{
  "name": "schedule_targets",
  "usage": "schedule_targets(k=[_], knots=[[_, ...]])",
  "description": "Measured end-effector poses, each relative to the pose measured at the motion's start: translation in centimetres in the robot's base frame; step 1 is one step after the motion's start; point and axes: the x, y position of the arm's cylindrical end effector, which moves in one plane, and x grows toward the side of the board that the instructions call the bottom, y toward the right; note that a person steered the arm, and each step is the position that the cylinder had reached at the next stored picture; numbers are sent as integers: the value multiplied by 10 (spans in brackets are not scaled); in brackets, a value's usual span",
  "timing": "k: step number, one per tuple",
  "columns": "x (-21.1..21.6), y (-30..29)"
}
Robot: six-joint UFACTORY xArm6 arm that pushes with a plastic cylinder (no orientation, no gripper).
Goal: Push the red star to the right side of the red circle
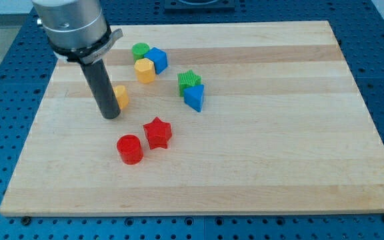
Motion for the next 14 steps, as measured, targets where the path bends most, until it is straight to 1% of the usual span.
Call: schedule_targets(k=[1, 3, 4, 6, 7, 8, 9, 10, 11, 14], knots=[[0, 11], [4, 69], [18, 88], [53, 96], [59, 96], [56, 121], [54, 167], [68, 190], [92, 192], [96, 130]])
